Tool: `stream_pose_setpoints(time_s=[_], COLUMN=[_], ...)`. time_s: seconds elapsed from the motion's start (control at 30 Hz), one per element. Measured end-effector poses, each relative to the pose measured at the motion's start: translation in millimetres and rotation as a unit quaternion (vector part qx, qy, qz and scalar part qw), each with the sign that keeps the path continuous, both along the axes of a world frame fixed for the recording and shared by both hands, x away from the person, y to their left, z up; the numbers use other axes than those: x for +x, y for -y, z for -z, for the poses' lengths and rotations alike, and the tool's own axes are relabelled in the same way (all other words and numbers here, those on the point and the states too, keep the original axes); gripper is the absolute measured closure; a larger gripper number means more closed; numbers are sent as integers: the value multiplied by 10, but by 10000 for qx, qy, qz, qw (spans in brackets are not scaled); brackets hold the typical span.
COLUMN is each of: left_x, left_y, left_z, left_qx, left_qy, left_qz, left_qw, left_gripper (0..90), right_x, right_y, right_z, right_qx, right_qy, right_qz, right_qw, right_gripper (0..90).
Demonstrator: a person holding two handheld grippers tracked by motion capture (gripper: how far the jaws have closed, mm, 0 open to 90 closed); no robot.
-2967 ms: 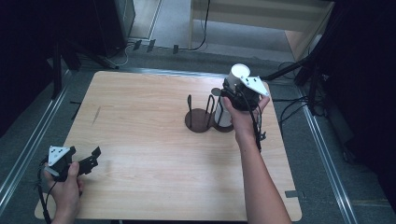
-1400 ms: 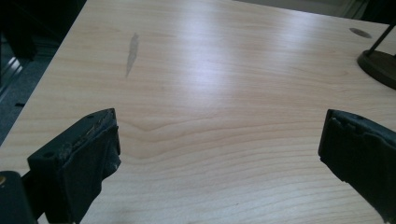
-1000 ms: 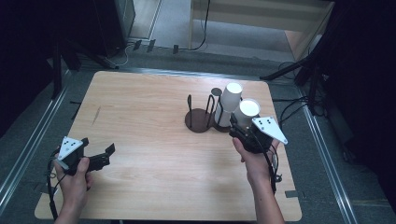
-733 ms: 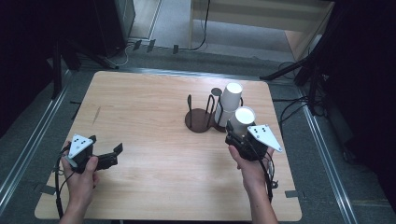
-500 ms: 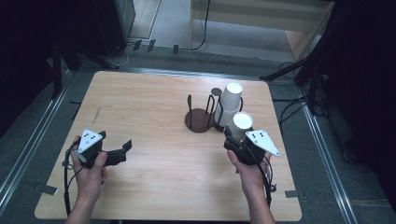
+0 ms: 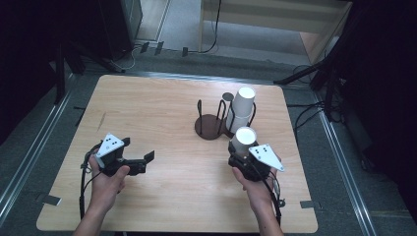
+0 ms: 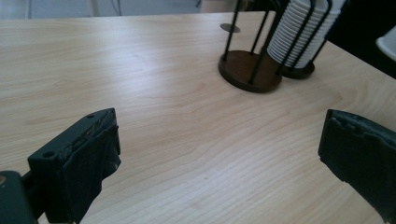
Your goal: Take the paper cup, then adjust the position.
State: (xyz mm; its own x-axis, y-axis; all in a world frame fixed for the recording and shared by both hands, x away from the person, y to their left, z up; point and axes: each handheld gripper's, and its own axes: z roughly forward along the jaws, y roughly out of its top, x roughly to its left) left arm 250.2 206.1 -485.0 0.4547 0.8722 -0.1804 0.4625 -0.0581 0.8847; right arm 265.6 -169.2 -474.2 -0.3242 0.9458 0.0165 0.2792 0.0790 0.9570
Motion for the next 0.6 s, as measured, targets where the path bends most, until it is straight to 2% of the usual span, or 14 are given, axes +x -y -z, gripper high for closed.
stream_pose_setpoints(time_s=[0.03,0.07,0.13,0.3,0.37,0.43,0.47,0.6], left_x=[0,0,4,-8,-8,-3,4,16], left_y=[0,34,59,100,113,149,175,229], left_z=[0,-15,-38,-90,-100,-110,-111,-96], left_qx=[0,-44,-137,-200,-172,-117,-36,-29], left_qy=[0,-62,-149,-112,-95,-124,-181,-288], left_qz=[0,161,282,445,495,560,616,725], left_qw=[10000,9998,9994,9987,9986,9983,9979,9969], left_gripper=[0,0,0,0,0,0,0,0], right_x=[0,-11,-19,-28,-34,-44,-54,-67], right_y=[0,-64,-117,-207,-223,-258,-291,-339], right_z=[0,42,77,142,152,173,194,216], right_qx=[0,-95,-155,-275,-291,-419,-519,-712], right_qy=[0,-39,-61,-104,-108,-79,-59,5], right_qz=[0,-68,-125,-199,-222,-240,-262,-292], right_qw=[10000,9999,9998,9994,9993,9988,9983,9970], right_gripper=[281,281,281,281,281,281,281,281])
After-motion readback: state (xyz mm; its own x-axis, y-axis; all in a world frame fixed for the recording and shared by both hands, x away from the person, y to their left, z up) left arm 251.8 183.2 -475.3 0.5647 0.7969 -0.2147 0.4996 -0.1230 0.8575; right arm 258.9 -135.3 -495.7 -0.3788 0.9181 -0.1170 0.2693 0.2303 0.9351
